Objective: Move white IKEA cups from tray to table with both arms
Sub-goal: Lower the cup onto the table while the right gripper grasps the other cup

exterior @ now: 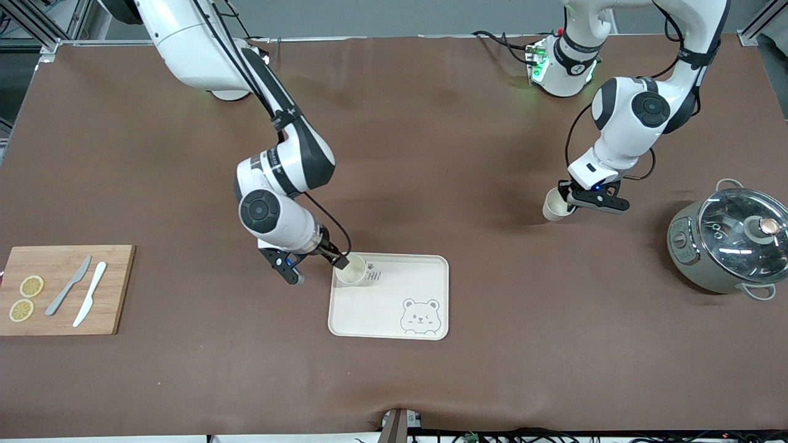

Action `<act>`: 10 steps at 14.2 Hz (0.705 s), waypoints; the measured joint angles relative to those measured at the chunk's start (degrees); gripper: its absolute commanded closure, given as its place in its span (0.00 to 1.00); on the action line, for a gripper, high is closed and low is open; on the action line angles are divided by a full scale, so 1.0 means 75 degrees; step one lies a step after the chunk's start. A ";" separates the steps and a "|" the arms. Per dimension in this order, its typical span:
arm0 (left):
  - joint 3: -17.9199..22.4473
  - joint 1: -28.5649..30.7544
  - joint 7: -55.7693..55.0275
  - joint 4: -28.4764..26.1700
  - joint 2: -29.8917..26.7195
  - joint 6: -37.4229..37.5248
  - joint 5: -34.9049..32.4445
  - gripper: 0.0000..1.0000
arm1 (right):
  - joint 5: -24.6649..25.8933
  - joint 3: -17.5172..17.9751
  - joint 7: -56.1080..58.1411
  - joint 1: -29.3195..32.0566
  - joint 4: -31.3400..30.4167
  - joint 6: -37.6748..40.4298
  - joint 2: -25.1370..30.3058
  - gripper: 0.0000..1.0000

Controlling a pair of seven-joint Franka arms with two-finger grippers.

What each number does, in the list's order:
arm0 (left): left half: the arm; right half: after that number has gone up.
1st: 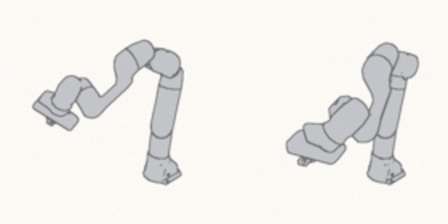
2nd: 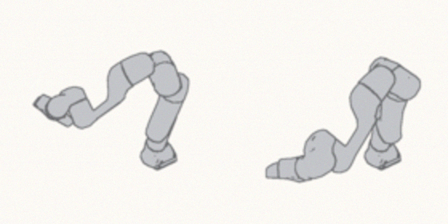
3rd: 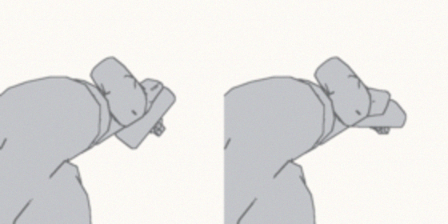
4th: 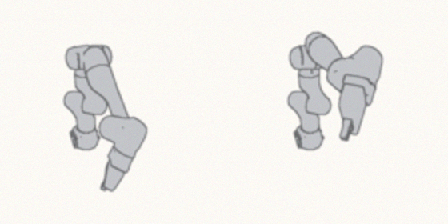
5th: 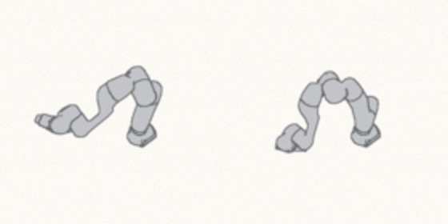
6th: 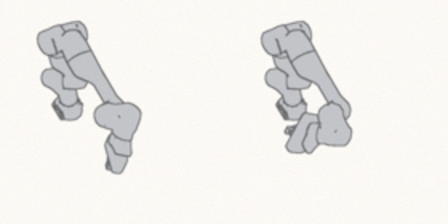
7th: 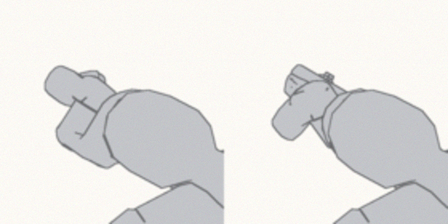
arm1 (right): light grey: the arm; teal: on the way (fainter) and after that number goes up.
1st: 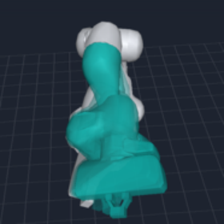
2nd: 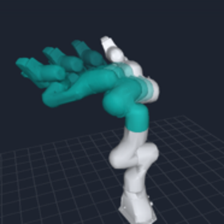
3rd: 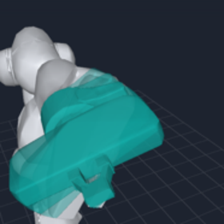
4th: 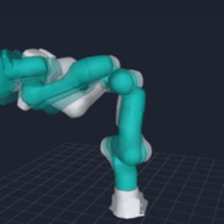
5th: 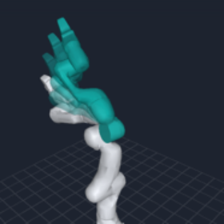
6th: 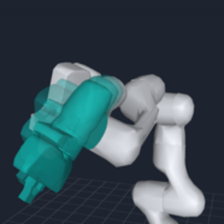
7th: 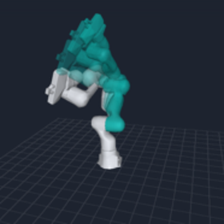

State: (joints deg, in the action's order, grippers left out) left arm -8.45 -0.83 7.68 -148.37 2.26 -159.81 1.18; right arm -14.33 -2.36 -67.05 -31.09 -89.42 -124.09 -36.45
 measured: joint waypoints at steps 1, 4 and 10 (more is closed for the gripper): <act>-0.0001 0.0001 0.0000 -0.0061 0.0000 -0.0030 0.0000 1.00 | 0.0000 -0.0001 -0.0062 -0.0035 0.0003 -0.0033 -0.0042 0.00; -0.0004 0.0001 0.0000 -0.0174 -0.0002 -0.0077 0.0000 1.00 | 0.0000 -0.0002 -0.0129 -0.0088 0.0006 -0.0603 -0.0203 0.07; -0.0013 0.0002 0.0000 -0.0257 0.0004 -0.0153 0.0000 1.00 | 0.0000 -0.0003 -0.0284 -0.0106 0.0022 -0.0791 -0.0493 0.72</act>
State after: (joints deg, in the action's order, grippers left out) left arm -8.55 -0.81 7.68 -150.29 2.29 -160.96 1.18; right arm -14.33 -2.38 -69.18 -31.89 -89.25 -130.03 -40.15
